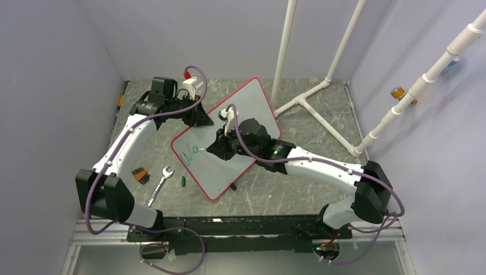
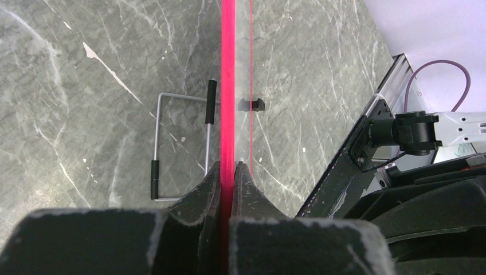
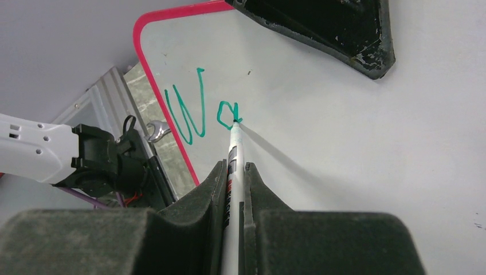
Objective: Write a sentence on the whiteboard
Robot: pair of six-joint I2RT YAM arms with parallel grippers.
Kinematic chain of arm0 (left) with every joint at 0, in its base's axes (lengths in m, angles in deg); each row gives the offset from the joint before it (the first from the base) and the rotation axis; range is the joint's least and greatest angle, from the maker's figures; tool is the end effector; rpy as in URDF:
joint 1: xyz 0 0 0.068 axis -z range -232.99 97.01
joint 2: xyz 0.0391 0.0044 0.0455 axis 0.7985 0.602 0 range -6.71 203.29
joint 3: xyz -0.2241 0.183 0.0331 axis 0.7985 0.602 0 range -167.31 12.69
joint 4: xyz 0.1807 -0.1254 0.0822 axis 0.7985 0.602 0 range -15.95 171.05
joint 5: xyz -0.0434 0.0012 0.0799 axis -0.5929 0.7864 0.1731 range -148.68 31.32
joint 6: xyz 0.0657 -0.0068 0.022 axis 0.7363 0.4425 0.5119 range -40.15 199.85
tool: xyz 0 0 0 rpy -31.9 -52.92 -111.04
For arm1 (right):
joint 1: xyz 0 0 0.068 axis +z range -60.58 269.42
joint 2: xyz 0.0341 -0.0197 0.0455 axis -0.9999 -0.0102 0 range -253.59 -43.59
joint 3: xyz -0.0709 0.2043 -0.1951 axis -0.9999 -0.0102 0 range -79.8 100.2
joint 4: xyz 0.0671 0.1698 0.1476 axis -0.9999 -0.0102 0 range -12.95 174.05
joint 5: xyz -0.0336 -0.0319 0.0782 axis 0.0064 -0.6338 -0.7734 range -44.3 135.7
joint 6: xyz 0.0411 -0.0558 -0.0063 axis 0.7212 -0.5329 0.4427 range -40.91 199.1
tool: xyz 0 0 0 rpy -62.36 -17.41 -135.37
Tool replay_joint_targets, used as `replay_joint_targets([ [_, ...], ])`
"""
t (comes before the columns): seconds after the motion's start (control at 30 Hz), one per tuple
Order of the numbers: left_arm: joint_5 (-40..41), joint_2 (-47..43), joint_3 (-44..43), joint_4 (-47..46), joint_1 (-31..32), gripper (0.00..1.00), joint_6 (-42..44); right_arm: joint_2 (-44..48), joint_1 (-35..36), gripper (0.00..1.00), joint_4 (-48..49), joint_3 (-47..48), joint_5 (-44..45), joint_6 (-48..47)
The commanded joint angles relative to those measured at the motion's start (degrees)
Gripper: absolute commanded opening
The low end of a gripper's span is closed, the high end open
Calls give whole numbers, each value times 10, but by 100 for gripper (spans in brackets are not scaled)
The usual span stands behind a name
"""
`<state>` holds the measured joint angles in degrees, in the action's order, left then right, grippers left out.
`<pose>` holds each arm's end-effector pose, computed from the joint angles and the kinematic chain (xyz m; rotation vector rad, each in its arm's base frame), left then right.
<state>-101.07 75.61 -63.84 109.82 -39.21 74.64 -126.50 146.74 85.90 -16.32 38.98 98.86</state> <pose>0.2727 -0.1062 0.3550 0.5547 2.1965 -1.0190 0.1743 0.2840 0.3396 -0.7284 1.8734 1.0083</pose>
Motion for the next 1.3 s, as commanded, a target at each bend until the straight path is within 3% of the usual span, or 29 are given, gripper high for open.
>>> replay_joint_targets([
  [0.0, 37, -2, 9, -16, 14, 0, 58, -3, -6, 0, -6, -10, 39, -7],
  [0.4, 37, -1, 9, -17, 14, 0, 58, 15, -6, 0, -43, 13, 65, -25],
  [0.77, 38, -2, 10, -18, 14, 0, 59, 54, -6, 0, -22, 25, -14, -13],
  [1.27, 33, -5, 12, -20, 14, 0, 58, 1, -31, 0, 1, 78, -39, -11],
])
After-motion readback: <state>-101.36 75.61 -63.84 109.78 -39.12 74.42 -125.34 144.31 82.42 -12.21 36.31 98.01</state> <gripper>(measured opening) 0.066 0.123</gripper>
